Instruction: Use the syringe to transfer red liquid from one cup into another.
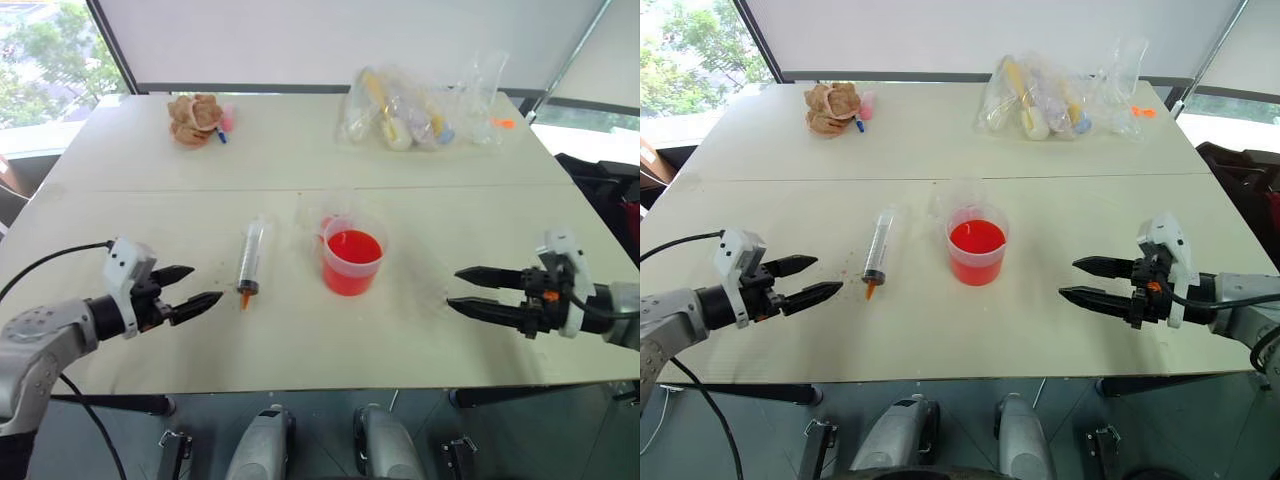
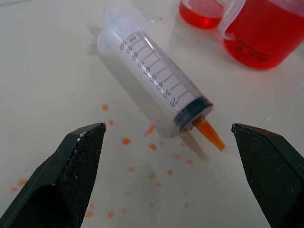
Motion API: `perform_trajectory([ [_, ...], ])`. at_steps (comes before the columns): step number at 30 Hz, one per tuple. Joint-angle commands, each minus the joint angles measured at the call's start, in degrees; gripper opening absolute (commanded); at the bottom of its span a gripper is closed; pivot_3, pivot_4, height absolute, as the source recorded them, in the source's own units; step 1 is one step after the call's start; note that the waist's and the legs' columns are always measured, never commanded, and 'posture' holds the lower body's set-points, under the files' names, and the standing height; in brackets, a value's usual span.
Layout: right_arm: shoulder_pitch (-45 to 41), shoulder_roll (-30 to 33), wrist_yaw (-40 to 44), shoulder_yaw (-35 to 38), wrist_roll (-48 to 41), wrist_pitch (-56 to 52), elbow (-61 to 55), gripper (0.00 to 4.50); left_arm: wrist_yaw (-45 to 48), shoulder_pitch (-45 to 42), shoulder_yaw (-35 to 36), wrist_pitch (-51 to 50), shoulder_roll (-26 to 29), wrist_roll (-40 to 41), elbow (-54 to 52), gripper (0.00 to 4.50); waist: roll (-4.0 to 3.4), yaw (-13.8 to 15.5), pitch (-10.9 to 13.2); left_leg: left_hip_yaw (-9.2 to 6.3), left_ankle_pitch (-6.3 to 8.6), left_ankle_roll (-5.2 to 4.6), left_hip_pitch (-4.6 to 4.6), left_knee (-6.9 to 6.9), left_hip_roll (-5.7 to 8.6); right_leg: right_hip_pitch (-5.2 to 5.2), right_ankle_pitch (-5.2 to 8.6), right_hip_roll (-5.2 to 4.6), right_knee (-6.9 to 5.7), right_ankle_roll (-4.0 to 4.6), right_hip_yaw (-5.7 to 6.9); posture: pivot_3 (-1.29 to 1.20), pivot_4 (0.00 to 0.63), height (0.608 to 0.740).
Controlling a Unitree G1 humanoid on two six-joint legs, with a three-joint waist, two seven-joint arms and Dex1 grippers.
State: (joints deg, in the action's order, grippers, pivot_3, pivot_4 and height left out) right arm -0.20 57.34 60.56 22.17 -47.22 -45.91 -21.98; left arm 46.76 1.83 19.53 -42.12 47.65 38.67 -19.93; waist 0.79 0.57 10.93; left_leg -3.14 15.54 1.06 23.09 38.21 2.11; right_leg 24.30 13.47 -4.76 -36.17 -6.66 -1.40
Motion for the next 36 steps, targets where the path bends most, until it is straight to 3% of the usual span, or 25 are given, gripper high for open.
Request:
perform_trajectory([
  [1, -0.4, -0.4, -0.6, -0.5, 0.5, 1.1, -1.7, 3.37, 0.4, -1.2, 0.5, 0.8, 0.6, -0.1, -0.5, 4.46, 0.0, 0.0, 0.0, 0.0, 0.0, 0.0, 0.0, 0.0, 0.0, 0.0, 0.0, 0.0, 0.0, 0.0, 0.0, 0.0, 0.15, 0.74],
  [12, 0.3, -1.9, -1.6, -0.6, 1.4, 2.5, -2.2, 3.37, -1.7, -5.7, -1.8, -1.3, 0.6, -1.7, 0.3, 4.46, 0.0, 0.0, 0.0, 0.0, 0.0, 0.0, 0.0, 0.0, 0.0, 0.0, -0.05, 0.01, 0.01, -0.09, 0.0, 0.0, 0.15, 0.74],
  [18, 0.5, -2.7, -2.4, -1.2, 2.7, 3.9, -2.1, 3.37, -5.0, -8.9, -2.5, -7.9, 1.3, -1.2, 0.0, 4.46, 0.0, 0.0, 0.0, -0.01, 0.0, 0.0, 0.0, 0.0, 0.0, 0.0, -0.07, 0.02, 0.01, -0.13, 0.0, 0.0, 0.15, 0.74],
  [21, -0.4, -3.2, -2.8, -1.4, 3.5, 4.9, -1.4, 3.37, -5.0, -12.6, -4.6, -15.8, 4.7, 0.4, -0.2, 4.46, 0.01, 0.0, 0.0, -0.02, 0.0, 0.0, 0.0, 0.0, 0.0, 0.0, -0.08, 0.04, 0.01, -0.14, 0.01, 0.0, 0.15, 0.74],
  [27, -5.1, -3.5, -3.1, -1.2, 3.2, 6.5, -1.9, 3.37, -4.1, -36.0, -13.9, -36.7, 9.9, 3.5, 9.2, 4.46, 0.05, 0.1, 0.0, -0.09, -0.01, 0.0, 0.04, 0.07, 0.05, -0.04, -0.08, 0.1, -0.01, -0.16, 0.05, 0.0, 0.15, 0.74],
  [31, -10.1, -2.6, -3.5, -2.4, 3.3, 7.1, -3.8, 3.37, -5.3, -53.0, -21.6, -49.3, 6.3, 1.9, 21.3, 4.46, 0.06, -0.3, 0.0, -0.09, -0.01, -0.01, -0.02, 0.06, 0.2, -0.09, -0.08, 0.1, -0.07, -0.19, 0.07, 0.0, 0.15, 0.74],
  [36, -17.1, -5.9, -6.5, -5.9, 0.5, 6.7, -8.1, 3.37, -7.7, -66.9, -32.4, -50.4, -1.7, -3.9, 36.4, 4.46, 0.09, -1.2, 0.1, -0.16, -0.01, 0.0, 0.0, 0.02, 0.18, -0.05, -0.07, 0.13, -0.11, -0.2, 0.1, 0.0, 0.15, 0.74],
])
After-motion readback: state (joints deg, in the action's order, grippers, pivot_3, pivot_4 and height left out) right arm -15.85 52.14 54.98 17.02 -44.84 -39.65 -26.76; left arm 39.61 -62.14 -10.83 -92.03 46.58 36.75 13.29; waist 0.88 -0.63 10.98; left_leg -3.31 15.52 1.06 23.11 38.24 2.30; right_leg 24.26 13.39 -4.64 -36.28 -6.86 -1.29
